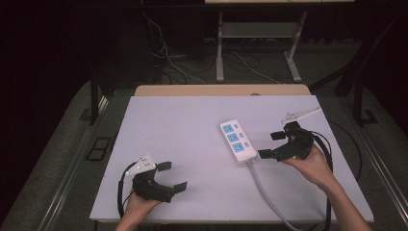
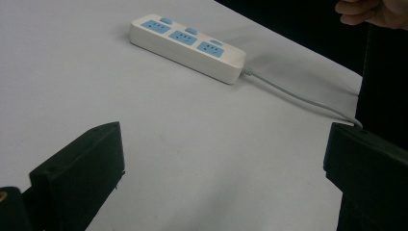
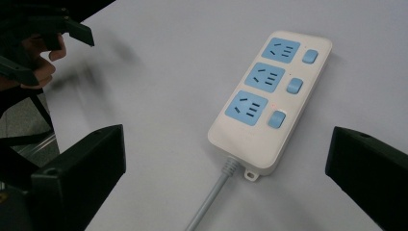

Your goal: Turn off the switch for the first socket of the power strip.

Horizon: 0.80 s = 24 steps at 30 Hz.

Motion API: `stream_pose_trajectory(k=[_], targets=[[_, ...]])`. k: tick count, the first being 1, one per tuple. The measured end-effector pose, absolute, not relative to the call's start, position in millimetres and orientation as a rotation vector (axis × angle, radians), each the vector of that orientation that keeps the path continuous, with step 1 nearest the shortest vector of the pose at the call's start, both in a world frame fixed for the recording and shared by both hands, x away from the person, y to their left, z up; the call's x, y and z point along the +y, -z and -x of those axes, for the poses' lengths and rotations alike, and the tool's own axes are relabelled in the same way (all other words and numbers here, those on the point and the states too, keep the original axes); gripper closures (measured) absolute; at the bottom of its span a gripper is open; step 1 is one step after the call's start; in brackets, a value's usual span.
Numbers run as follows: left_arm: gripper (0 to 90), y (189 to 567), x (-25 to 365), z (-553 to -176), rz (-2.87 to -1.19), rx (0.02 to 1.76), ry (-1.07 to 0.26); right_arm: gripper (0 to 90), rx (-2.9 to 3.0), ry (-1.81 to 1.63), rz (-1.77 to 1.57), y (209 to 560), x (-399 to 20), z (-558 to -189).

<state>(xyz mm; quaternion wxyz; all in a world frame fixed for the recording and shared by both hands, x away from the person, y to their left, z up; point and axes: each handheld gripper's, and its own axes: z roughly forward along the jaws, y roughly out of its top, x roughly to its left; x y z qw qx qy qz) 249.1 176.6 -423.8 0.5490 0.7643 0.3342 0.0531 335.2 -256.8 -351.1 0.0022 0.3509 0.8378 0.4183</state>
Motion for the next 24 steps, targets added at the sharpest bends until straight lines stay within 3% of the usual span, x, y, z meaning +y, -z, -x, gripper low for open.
stream_pose_trajectory(k=[24], targets=[[0.0, 424, 177, -251, -1.806, 0.792, -0.12, 0.2, 2.621, -1.288, -1.189, 359, -246, -373]])
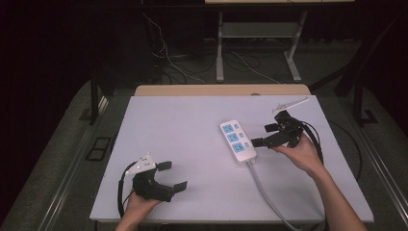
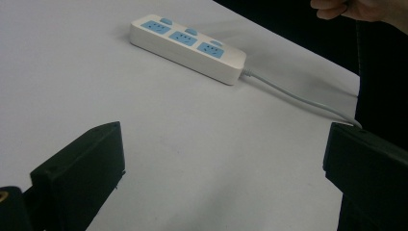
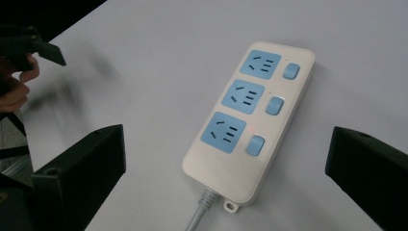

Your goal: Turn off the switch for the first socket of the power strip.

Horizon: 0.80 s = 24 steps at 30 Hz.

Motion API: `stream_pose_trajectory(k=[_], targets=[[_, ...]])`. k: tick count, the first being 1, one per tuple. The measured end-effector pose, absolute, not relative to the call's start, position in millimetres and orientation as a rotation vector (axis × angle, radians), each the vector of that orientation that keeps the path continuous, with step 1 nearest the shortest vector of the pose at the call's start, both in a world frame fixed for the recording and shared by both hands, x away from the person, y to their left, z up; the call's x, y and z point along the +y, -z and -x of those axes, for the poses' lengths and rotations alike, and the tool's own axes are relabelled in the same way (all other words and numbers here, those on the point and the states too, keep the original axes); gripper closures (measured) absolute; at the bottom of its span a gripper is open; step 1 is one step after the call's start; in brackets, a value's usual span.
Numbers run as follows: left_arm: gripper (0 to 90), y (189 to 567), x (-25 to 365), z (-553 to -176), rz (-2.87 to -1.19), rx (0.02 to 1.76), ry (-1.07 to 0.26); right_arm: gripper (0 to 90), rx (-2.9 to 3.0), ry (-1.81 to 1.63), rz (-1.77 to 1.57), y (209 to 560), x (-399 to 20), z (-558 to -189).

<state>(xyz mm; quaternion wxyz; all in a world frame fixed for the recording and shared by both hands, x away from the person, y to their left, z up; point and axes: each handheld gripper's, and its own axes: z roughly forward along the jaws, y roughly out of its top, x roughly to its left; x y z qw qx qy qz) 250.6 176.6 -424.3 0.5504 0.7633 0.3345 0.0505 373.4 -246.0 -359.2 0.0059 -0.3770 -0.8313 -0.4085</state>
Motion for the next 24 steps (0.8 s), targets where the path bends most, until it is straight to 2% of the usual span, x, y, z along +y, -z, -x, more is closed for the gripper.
stream_pose_trajectory(k=[6, 7, 11, 12, 15, 22, 23, 24], targets=[[0.0, 424, 177, -251, -1.804, 0.793, -0.119, 0.2, -2.578, 1.255, 1.234, 367, -249, -383], [0.0, 424, 177, -251, -1.803, 0.793, -0.118, 4.1, -2.571, 1.245, 1.243, 370, -249, -386], [0.0, 425, 177, -251, -1.805, 0.793, -0.118, 7.0, -2.563, 1.241, 1.247, 373, -248, -389], [0.0, 425, 177, -251, -1.805, 0.792, -0.118, 20.9, -2.563, 1.238, 1.242, 374, -247, -390], [0.0, 425, 177, -251, -1.808, 0.785, -0.116, 23.6, -2.567, 1.248, 1.248, 375, -247, -391], [0.0, 425, 179, -251, -1.802, 0.791, -0.119, 40.9, -2.562, 1.237, 1.268, 381, -246, -395], [0.0, 425, 179, -251, -1.801, 0.794, -0.121, 47.7, -2.567, 1.238, 1.28, 382, -245, -395], [0.0, 425, 179, -252, -1.802, 0.795, -0.121, 47.7, -2.567, 1.238, 1.28, 382, -245, -395]])
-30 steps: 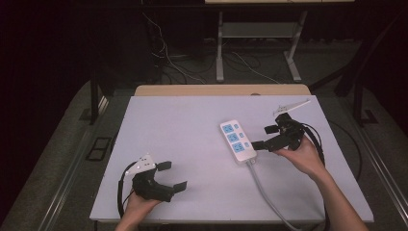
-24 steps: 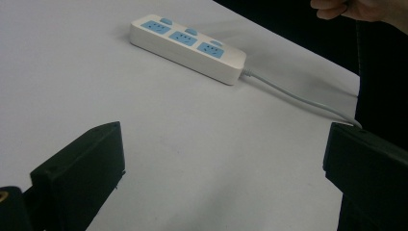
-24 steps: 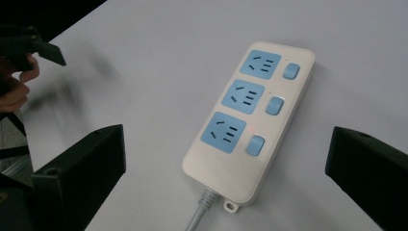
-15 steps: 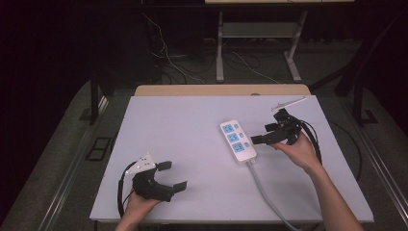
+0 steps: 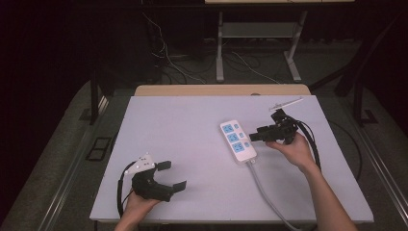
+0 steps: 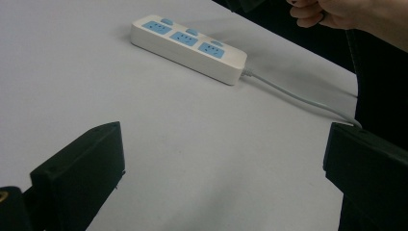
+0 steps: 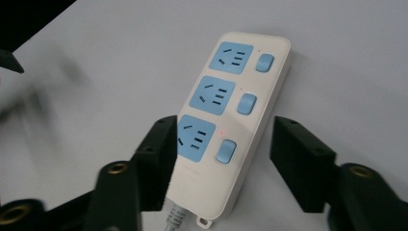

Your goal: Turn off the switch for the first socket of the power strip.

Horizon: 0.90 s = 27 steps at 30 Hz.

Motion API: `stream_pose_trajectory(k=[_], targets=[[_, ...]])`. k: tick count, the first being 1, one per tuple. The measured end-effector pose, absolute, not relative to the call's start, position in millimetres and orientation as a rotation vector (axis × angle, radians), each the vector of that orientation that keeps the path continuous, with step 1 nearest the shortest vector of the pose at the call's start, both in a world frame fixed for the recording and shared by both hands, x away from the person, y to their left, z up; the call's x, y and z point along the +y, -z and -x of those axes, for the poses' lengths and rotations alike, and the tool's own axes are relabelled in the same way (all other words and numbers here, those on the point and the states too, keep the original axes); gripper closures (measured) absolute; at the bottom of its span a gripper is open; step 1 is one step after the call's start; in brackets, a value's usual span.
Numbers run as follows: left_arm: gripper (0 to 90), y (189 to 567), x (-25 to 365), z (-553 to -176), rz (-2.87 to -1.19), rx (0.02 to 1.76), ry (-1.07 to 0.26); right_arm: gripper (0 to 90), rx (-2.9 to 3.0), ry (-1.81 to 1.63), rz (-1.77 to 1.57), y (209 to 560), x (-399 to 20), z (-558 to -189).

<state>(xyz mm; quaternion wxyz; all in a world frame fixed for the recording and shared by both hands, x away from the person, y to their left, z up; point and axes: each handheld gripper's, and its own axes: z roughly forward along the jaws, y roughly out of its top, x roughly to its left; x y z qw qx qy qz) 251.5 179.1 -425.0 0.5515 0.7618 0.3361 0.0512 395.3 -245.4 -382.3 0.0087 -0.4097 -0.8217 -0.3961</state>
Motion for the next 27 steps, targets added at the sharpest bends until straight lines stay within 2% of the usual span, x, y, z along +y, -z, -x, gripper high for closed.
stream_pose_trajectory(k=[1, 2, 11, 15, 27], targets=[[0.0, 425, 179, -252, -1.803, 0.796, -0.121, 54.3, -2.573, 1.237, 1.289, 383, -245, -396], [0.0, 425, 179, -252, -1.804, 0.796, -0.121, 54.3, -2.573, 1.237, 1.289, 383, -245, -396], [0.0, 426, 179, -252, -1.809, 0.794, -0.121, 85.5, -2.585, 1.215, 1.242, 390, -238, -399], [0.0, 426, 180, -253, -1.81, 0.794, -0.12, 89.5, -2.581, 1.217, 1.225, 393, -236, -400], [0.0, 427, 180, -254, -1.817, 0.795, -0.117, 89.5, -2.596, 1.165, 1.202, 406, -227, -405]])
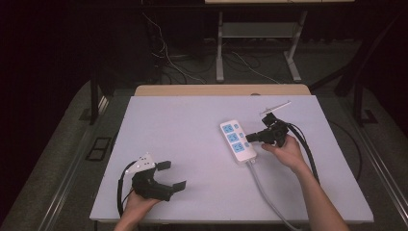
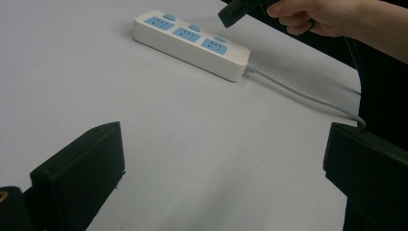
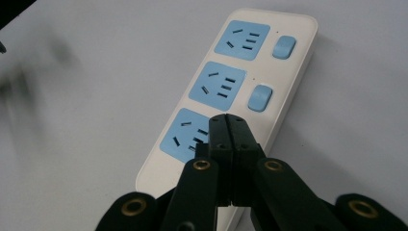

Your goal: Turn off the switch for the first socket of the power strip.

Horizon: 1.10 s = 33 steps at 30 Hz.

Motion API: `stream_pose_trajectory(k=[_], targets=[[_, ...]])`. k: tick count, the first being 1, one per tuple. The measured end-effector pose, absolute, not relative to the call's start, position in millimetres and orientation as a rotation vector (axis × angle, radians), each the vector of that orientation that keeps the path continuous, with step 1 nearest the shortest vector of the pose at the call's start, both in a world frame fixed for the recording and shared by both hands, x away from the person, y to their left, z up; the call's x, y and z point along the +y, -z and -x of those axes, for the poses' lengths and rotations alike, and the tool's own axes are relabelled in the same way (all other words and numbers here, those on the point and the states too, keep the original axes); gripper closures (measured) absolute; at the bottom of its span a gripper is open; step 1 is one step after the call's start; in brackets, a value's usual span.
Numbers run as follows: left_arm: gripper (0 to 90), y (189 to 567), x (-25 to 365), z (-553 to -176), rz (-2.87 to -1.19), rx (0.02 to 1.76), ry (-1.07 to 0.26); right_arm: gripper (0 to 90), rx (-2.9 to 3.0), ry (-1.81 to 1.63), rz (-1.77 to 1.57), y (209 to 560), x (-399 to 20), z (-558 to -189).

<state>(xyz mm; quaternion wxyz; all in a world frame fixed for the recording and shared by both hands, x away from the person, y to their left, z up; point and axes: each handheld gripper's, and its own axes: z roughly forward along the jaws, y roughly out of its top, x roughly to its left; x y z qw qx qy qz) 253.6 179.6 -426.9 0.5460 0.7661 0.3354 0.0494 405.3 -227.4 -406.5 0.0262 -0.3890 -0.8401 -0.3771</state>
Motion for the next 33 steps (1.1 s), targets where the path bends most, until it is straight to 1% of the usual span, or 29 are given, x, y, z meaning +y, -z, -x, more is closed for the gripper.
stream_pose_trajectory(k=[13, 33], targets=[[0.0, 427, 179, -254, -1.818, 0.796, -0.117, 89.6, -2.602, 1.11, 1.216, 420, -221, -409], [0.0, 428, 178, -253, -1.826, 0.794, -0.118, 90.0, -2.629, 1.16, 1.18, 423, -223, -406]])
